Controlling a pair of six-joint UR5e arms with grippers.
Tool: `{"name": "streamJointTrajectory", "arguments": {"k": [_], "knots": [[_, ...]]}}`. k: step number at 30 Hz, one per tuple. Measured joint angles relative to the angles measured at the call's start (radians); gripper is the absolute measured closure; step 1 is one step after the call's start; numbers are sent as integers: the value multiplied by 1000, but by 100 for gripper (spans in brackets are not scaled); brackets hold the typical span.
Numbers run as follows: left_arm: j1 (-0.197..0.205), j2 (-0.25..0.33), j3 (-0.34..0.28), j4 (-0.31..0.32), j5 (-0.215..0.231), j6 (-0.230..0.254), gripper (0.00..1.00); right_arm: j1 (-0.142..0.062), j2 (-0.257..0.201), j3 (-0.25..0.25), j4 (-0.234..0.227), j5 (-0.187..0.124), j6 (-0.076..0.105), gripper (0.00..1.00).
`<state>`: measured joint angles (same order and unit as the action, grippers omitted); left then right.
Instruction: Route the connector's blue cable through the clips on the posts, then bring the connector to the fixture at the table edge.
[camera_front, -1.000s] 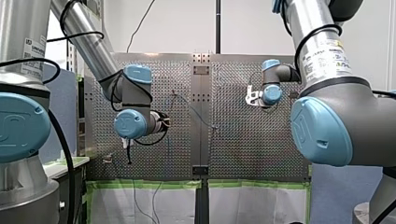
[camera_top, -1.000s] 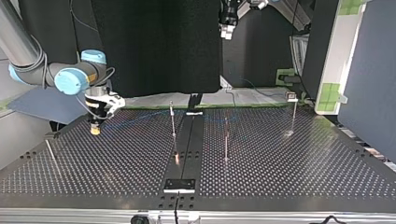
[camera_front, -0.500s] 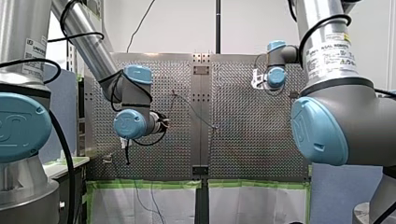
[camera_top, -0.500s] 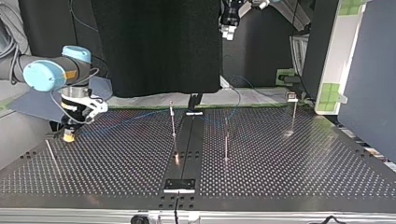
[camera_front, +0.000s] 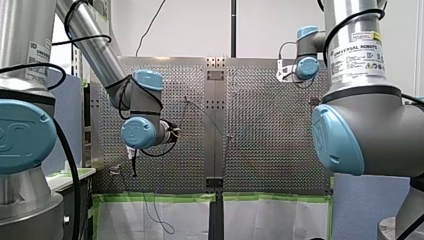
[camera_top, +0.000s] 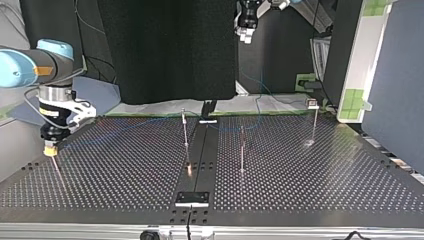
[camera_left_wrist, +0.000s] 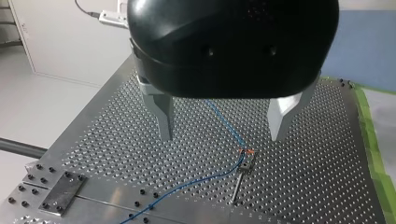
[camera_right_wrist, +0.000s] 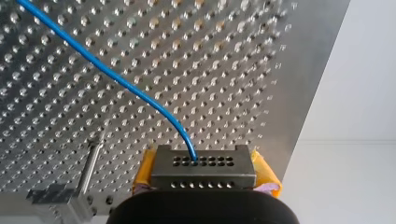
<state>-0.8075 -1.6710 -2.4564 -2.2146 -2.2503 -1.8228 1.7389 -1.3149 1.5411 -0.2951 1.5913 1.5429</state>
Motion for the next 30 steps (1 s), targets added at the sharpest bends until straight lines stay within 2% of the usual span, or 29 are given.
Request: {"name": "streamJointTrajectory", "arguments": {"k": [6,13,17,23,30], "knots": [[5,0,0,-6,-2,0,0,-54,-3,35,-51,-55,39,100],[9,0,0,-23,-6,0,0,-111,1,65,-108,-112,65,100],[9,0,0,-27,-7,1,0,-144,14,71,-128,-145,71,100],[11,0,0,-39,-17,1,0,-165,36,71,-132,-186,73,100],[14,0,0,-48,-20,2,0,-171,87,72,-136,-240,70,100]]}}
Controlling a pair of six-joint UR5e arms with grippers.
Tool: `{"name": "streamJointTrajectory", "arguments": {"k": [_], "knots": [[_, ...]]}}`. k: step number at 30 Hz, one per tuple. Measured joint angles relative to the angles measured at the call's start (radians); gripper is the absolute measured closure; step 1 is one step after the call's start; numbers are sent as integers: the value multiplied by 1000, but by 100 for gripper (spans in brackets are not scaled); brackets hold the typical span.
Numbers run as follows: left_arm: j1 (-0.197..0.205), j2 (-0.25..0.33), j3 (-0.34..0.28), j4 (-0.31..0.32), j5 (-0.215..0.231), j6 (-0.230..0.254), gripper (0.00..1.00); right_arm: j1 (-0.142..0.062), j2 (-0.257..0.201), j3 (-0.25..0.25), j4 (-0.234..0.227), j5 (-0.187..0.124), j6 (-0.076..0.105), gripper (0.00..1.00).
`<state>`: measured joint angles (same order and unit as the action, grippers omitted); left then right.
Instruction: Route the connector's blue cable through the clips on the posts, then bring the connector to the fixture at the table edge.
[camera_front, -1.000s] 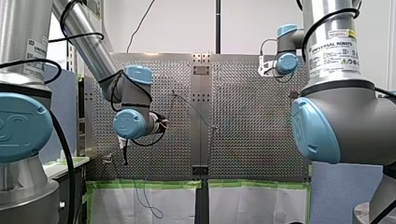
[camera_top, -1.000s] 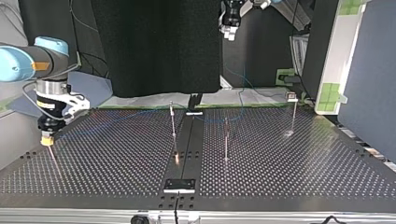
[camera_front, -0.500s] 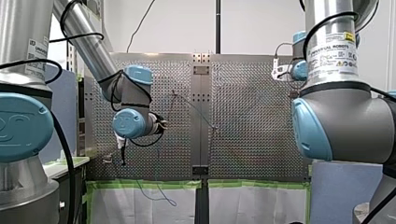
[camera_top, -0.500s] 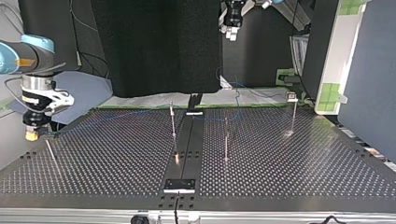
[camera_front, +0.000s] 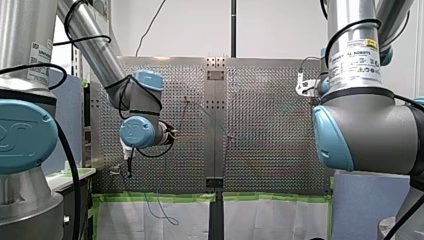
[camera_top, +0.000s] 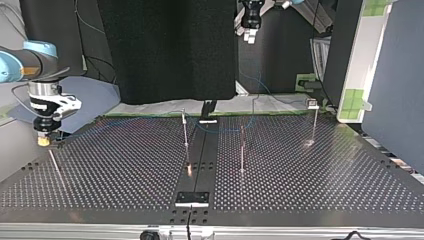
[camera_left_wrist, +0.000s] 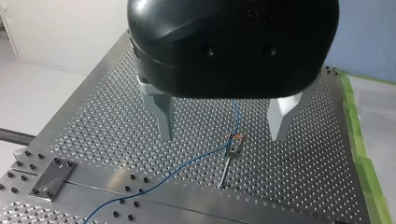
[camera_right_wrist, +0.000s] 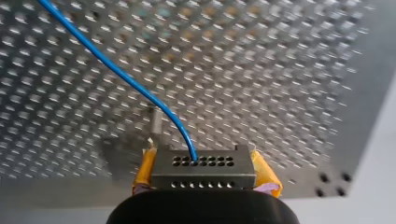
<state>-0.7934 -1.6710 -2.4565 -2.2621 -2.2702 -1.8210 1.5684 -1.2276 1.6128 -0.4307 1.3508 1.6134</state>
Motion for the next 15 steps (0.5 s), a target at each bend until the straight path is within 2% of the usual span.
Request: {"name": "streamJointTrajectory", "arguments": {"k": [5,15], "knots": [[4,0,0,-14,-10,4,0,-3,28,0,-12,-40,2,100],[6,0,0,-29,-20,6,0,-14,36,0,-34,-124,7,100]]}}
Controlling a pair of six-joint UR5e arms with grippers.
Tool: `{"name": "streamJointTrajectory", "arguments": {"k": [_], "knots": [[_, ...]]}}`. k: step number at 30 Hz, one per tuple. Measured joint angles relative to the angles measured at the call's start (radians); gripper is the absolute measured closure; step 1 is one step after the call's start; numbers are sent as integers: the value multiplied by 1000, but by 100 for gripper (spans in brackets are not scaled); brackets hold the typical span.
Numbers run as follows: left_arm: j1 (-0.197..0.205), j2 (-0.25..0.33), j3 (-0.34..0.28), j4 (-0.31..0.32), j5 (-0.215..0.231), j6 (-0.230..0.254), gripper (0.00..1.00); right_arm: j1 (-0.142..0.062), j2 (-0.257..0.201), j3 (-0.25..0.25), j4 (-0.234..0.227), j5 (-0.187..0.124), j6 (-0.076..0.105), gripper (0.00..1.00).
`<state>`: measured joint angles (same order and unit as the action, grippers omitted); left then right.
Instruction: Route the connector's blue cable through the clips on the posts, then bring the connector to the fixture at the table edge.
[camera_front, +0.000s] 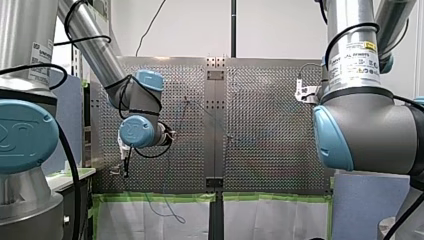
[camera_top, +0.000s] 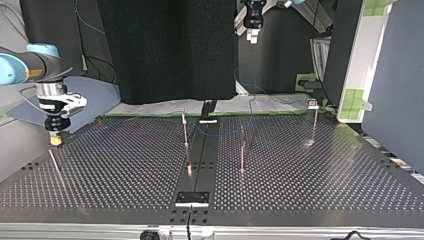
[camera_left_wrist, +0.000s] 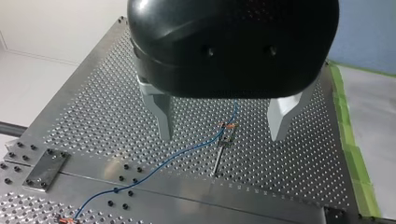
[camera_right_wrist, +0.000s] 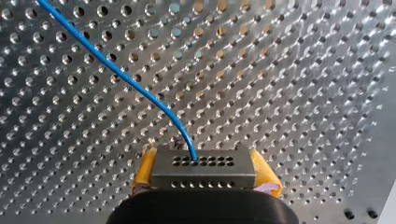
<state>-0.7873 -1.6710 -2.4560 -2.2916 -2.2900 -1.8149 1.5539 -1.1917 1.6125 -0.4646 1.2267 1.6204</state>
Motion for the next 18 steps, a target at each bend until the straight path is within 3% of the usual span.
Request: {"name": "streamJointTrajectory", "arguments": {"k": [7,10,18], "knots": [[2,0,0,-5,-1,1,0,-20,0,-1,-8,-69,-7,100],[3,0,0,-10,-1,1,0,-33,1,-1,-4,-91,-17,100],[5,0,0,-13,-4,2,0,-68,9,0,7,-76,-36,100]]}}
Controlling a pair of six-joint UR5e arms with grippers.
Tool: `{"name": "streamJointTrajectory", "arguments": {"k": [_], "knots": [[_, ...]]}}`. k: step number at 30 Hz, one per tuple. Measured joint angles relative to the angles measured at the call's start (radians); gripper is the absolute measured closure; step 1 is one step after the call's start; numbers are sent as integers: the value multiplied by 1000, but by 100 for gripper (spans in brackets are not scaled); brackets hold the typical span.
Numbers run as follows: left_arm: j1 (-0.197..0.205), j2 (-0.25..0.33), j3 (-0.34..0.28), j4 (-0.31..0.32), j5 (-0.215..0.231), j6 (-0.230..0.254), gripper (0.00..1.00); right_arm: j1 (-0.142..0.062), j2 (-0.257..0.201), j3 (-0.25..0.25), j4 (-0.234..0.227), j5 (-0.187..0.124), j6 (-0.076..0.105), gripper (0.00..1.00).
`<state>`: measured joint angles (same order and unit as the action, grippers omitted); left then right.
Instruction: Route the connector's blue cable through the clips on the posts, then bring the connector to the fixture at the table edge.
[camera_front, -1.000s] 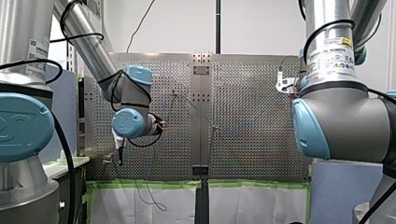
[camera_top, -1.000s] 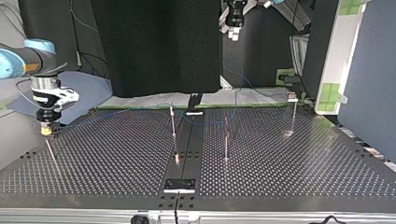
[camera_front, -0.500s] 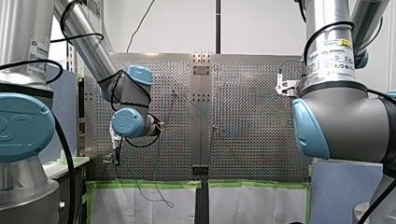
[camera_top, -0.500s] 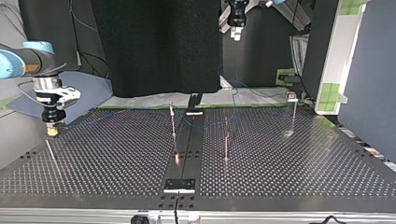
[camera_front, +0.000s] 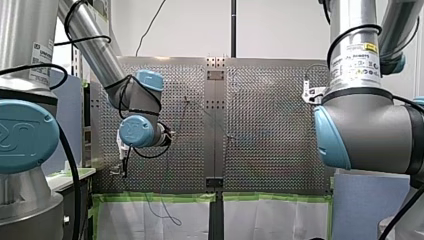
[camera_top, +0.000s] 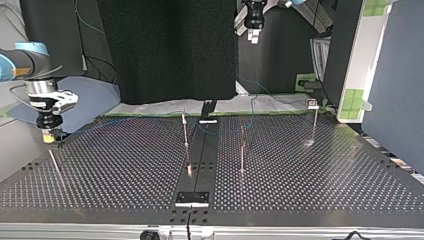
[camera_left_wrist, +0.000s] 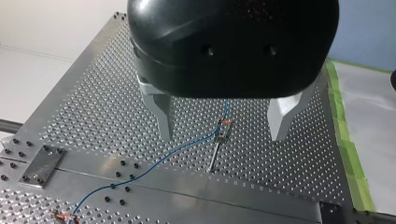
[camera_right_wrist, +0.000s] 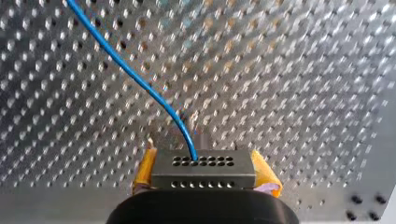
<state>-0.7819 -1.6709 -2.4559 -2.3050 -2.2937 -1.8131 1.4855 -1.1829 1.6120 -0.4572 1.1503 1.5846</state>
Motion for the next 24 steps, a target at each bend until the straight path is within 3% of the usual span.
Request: {"name": "streamJointTrajectory", "arguments": {"k": [9,22,24], "knots": [[4,0,0,-1,0,0,0,-20,8,-1,-3,6,-12,100],[14,0,0,-1,4,6,0,-23,22,-5,-11,4,-30,100],[15,0,0,-1,5,8,0,-23,36,-9,-10,3,-40,100]]}}
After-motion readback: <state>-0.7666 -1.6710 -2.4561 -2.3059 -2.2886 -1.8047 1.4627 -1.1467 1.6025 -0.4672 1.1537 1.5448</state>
